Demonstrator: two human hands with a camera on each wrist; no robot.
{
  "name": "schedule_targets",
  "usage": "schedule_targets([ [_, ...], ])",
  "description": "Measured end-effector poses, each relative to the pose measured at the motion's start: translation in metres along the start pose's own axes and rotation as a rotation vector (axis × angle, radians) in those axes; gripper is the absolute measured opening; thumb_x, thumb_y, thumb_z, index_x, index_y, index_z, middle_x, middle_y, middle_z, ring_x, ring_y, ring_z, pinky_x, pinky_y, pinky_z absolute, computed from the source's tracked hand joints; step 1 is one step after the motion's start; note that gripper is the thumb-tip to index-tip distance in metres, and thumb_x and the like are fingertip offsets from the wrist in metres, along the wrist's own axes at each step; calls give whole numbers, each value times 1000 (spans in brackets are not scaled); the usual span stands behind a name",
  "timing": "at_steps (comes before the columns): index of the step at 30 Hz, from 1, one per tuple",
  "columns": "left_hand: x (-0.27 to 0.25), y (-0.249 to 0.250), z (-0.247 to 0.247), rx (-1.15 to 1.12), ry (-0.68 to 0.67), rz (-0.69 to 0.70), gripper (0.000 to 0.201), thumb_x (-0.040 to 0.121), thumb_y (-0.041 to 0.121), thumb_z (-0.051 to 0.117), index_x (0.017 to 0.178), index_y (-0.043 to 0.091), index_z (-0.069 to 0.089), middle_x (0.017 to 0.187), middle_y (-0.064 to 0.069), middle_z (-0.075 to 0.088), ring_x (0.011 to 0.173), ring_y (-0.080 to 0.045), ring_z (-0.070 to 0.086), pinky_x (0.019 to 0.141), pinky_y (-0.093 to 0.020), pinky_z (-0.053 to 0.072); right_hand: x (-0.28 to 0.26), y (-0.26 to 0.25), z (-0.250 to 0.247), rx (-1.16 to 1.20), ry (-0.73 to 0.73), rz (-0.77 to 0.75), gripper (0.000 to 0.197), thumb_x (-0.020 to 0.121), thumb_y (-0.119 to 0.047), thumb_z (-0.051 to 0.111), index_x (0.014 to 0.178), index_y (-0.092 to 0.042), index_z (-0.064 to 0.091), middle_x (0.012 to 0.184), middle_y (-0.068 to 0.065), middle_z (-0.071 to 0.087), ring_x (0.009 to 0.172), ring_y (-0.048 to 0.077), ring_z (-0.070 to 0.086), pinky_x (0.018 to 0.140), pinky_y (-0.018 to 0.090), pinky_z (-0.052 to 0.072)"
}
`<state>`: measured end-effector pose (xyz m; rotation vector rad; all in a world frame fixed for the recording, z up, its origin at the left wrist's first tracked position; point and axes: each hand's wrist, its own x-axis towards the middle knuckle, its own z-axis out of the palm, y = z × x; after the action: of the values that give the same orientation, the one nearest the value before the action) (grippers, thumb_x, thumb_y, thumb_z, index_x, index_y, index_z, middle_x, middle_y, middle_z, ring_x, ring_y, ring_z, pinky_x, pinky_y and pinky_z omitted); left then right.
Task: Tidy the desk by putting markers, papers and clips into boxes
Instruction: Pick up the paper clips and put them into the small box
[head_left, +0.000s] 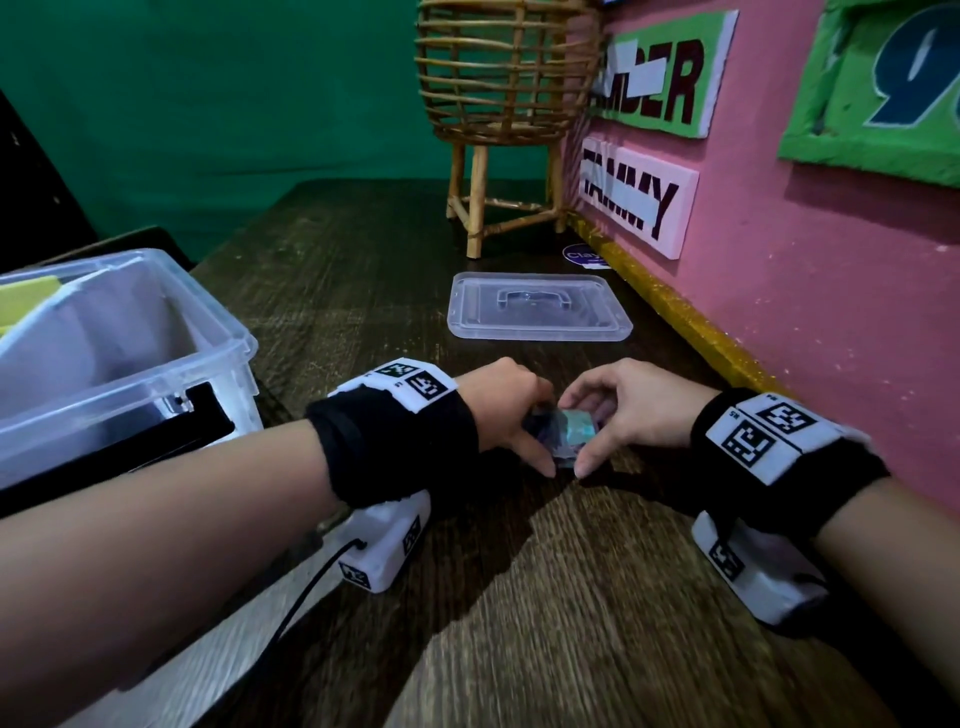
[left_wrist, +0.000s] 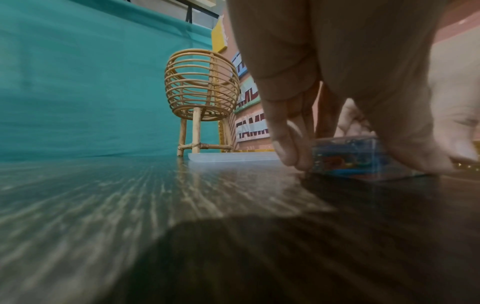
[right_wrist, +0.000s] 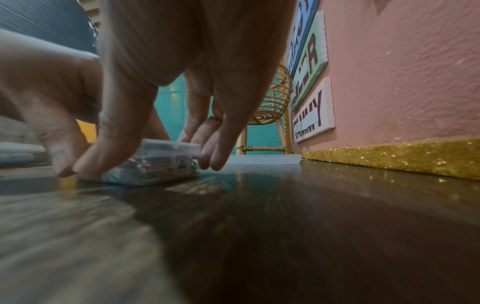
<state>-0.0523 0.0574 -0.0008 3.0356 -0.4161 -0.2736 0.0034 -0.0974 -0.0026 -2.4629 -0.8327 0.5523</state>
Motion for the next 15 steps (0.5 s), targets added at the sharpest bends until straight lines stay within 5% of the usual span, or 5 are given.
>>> schedule_targets([
  [3,2,-1,1,-32,-1,-32,71,70,51,72,124,9,49,118,-10,57,105,-23,55,88,-34,49,0,-4,1,-56,-1,-11,60,52,-19,89,104,-25,60,89,-12,60,81,3,57,73,16,49],
  [7,0,-1,7,-82,-7,-92,72,73,59,64,120,6,52,117,-13,56,102,-23,55,86,-35,49,0,-6,6,-118,34,-52,63,54,-16,88,109,-19,59,103,-2,61,90,11,58,80,25,51],
  [10,-6,4,3,-139,4,-156,70,76,59,62,123,7,50,119,-11,55,105,-24,55,82,-31,46,-4,-5,4,-172,77,-85,53,56,-19,86,101,-23,57,101,-1,60,85,11,57,75,25,50],
  [13,-17,1,-10,-489,24,-257,64,70,44,75,117,12,47,115,-9,59,98,-22,59,85,-38,52,-16,-12,0,-78,192,-137,52,55,-20,86,97,-26,55,102,-2,58,92,12,57,81,29,53],
  [15,-28,-3,-22,-908,34,-303,60,70,21,79,116,10,43,102,-14,64,83,-23,65,75,-39,58,-30,-23,0,18,294,-162,58,54,-22,87,102,-26,55,108,-2,56,99,13,57,88,37,53],
])
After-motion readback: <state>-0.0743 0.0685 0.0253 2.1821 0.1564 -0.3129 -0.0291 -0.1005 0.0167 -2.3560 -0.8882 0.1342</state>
